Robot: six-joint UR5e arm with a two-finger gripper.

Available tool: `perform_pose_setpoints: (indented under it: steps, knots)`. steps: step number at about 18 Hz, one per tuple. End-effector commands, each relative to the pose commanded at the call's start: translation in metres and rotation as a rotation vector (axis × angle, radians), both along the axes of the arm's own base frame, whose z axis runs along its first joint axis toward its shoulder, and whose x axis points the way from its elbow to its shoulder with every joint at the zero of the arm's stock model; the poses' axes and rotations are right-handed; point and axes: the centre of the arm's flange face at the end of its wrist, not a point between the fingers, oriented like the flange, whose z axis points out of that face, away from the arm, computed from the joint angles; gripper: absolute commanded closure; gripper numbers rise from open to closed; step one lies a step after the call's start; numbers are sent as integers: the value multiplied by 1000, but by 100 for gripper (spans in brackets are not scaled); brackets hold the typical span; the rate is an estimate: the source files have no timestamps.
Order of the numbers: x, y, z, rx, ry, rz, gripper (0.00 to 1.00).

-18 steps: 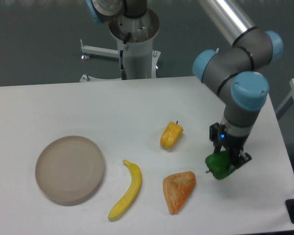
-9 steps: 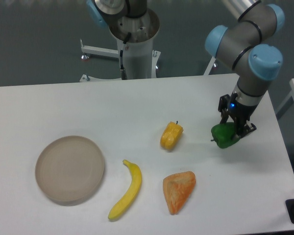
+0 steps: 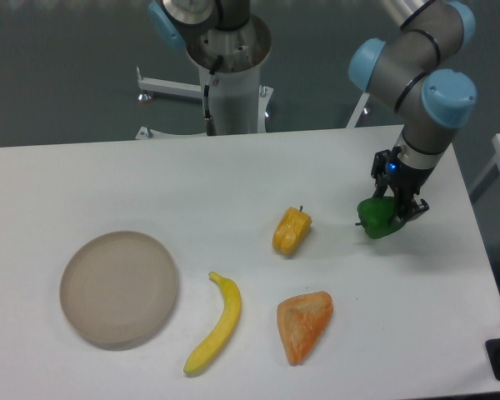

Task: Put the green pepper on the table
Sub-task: 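Lower the green pepper onto the table beside the yellow pepper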

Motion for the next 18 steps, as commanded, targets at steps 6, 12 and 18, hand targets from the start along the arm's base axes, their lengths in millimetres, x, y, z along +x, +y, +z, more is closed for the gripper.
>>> perform_pose_setpoints:
  steps: [6,12,18]
  knots:
    - [1,-4,-6,-4,-14,4,63]
    - [4,-8,-18,7,-38,-63,63]
    - [9,-10,-22,2,-63,-20,63]
